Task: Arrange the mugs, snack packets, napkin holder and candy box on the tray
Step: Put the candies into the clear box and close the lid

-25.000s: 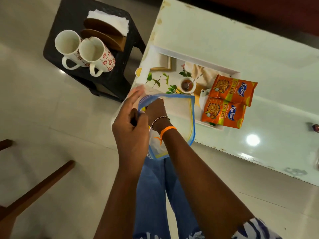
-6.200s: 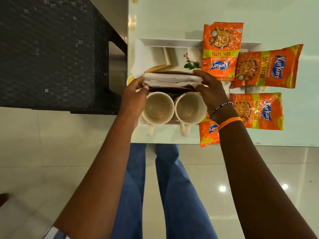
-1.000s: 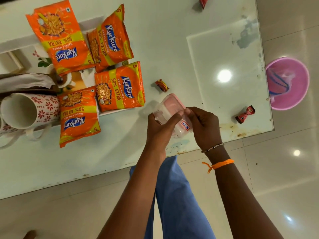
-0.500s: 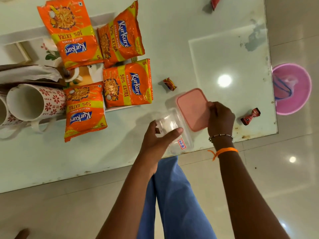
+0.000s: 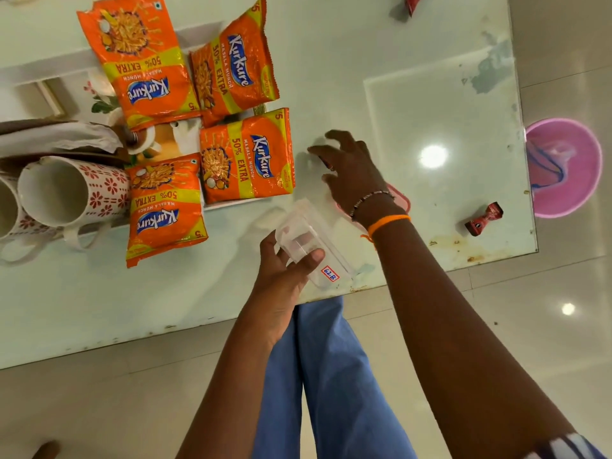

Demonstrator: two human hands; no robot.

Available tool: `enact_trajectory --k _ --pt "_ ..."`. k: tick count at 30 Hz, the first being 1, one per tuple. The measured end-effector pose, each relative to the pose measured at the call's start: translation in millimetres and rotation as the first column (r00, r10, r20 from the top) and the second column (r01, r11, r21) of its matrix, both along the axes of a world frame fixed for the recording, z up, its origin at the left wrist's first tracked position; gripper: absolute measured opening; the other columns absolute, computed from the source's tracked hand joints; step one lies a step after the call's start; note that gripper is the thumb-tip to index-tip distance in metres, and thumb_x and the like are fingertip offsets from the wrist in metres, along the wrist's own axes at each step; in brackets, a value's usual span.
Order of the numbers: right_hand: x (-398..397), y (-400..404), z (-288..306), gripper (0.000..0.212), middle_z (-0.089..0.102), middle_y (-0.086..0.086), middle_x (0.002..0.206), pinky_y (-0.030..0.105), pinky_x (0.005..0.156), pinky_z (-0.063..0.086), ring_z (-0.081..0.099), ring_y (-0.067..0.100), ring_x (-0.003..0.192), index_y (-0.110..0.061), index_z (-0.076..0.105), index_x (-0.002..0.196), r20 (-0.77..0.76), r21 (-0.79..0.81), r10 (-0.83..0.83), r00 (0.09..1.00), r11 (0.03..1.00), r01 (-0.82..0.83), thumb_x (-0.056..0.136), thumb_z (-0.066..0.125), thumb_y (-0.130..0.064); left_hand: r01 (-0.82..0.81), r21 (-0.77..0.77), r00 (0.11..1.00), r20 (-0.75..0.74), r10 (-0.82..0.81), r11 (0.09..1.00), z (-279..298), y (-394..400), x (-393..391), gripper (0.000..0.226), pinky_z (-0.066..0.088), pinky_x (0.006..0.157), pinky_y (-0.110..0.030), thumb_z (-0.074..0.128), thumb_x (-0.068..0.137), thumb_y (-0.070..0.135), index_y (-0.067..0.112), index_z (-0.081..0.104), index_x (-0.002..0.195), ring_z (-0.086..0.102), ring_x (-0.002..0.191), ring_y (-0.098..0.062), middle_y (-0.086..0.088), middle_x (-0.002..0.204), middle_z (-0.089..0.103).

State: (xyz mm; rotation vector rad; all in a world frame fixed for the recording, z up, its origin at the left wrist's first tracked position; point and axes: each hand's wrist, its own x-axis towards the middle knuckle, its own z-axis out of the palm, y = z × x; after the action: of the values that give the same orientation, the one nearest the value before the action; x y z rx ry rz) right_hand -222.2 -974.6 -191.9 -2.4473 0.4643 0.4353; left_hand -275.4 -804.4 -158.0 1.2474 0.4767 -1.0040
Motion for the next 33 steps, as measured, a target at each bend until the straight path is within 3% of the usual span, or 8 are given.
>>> enact_trajectory --k 4,10,15,17,20,23,26,33 --pt "-5.6 -9.9 0.0 0.030 0.057 0.016 0.114 0.034 0.084 0.048 0.056 0.032 0.103 -0.007 0.066 0.100 0.054 0.057 -0.194 0.980 0.980 0.190 0.081 0.047 0.007 -0.021 -0.103 0.993 -0.121 0.008 0.994 2.2 -8.1 0.6 0.046 0.056 0.086 -0.031 0.054 0.072 0.040 0.030 0.049 0.117 0.063 0.109 -0.015 -0.001 0.122 0.061" --pt "-49.6 -20.0 55.4 0.017 0.066 0.009 0.097 0.003 0.064 0.045 0.061 0.006 0.076 -0.008 0.061 0.096 0.283 0.307 -0.635 0.719 0.770 0.560 0.080 0.058 -0.002 -0.150 -0.166 0.950 -0.298 0.095 0.975 0.8 -41.8 10.1 0.040 0.041 0.097 -0.042 0.024 0.095 0.045 0.026 0.058 0.103 0.051 0.118 -0.028 -0.006 0.125 0.056" --pt "-80.6 -10.3 77.5 0.011 0.066 0.001 0.089 0.013 0.075 0.046 0.061 0.008 0.081 -0.011 0.062 0.090 0.257 0.314 -0.603 0.755 0.791 0.525 0.082 0.064 -0.017 -0.114 -0.233 0.965 -0.255 0.052 0.966 -3.1 -76.1 17.0 0.040 0.049 0.087 -0.033 0.026 0.096 0.042 0.023 0.058 0.107 0.062 0.099 -0.018 -0.003 0.102 0.069" --pt "-93.1 -20.6 73.4 0.007 0.066 -0.002 0.089 0.010 0.076 0.043 0.058 0.005 0.082 -0.012 0.064 0.089 0.293 0.269 -0.655 0.697 0.756 0.597 0.084 0.059 -0.013 -0.078 -0.254 0.972 -0.232 0.017 0.964 -4.6 -85.8 19.7 0.039 0.051 0.086 -0.033 0.027 0.097 0.041 0.022 0.059 0.108 0.064 0.097 -0.019 -0.002 0.099 0.072" --pt "-114.7 -49.8 50.7 0.017 0.059 0.001 0.101 0.028 0.090 0.043 0.056 0.019 0.092 -0.014 0.063 0.097 0.265 0.114 -0.769 0.582 0.624 0.773 0.083 0.056 -0.008 -0.018 -0.271 0.981 -0.192 -0.035 0.962 -5.6 -98.1 24.4 0.040 0.055 0.081 -0.034 0.026 0.097 0.039 0.020 0.059 0.109 0.069 0.093 -0.019 -0.003 0.097 0.074" --pt "-129.9 -75.2 19.0 0.035 0.041 0.012 0.130 0.017 0.091 0.020 0.045 0.034 0.114 -0.019 0.057 0.115 0.016 -0.113 -0.828 0.560 0.555 0.824 0.081 0.060 -0.012 -0.043 -0.255 0.978 -0.206 -0.011 0.966 -6.1 -110.0 29.9 0.039 0.048 0.091 -0.041 0.027 0.098 0.038 0.017 0.056 0.113 0.061 0.106 -0.025 -0.008 0.107 0.066" --pt "-131.5 -82.2 -0.2 0.039 0.035 0.014 0.135 0.029 0.103 0.026 0.037 0.033 0.121 -0.015 0.053 0.117 -0.065 -0.151 -0.822 0.566 0.569 0.808 0.080 0.060 -0.008 -0.063 -0.242 0.974 -0.225 0.007 0.968 -9.2 -116.9 33.4 0.038 0.036 0.105 -0.049 0.029 0.097 0.038 0.016 0.050 0.121 0.047 0.123 -0.033 -0.015 0.120 0.055" --pt "-102.1 -86.8 23.6 0.023 0.061 0.016 0.102 0.004 0.068 0.041 0.058 0.010 0.079 -0.003 0.068 0.091 0.259 0.177 -0.765 0.589 0.637 0.750 0.079 0.052 0.009 -0.040 -0.212 0.974 -0.228 -0.010 0.976 -13.3 -123.8 37.7 0.037 0.033 0.108 -0.049 0.030 0.096 0.039 0.017 0.053 0.115 0.051 0.113 -0.028 -0.013 0.115 0.057"
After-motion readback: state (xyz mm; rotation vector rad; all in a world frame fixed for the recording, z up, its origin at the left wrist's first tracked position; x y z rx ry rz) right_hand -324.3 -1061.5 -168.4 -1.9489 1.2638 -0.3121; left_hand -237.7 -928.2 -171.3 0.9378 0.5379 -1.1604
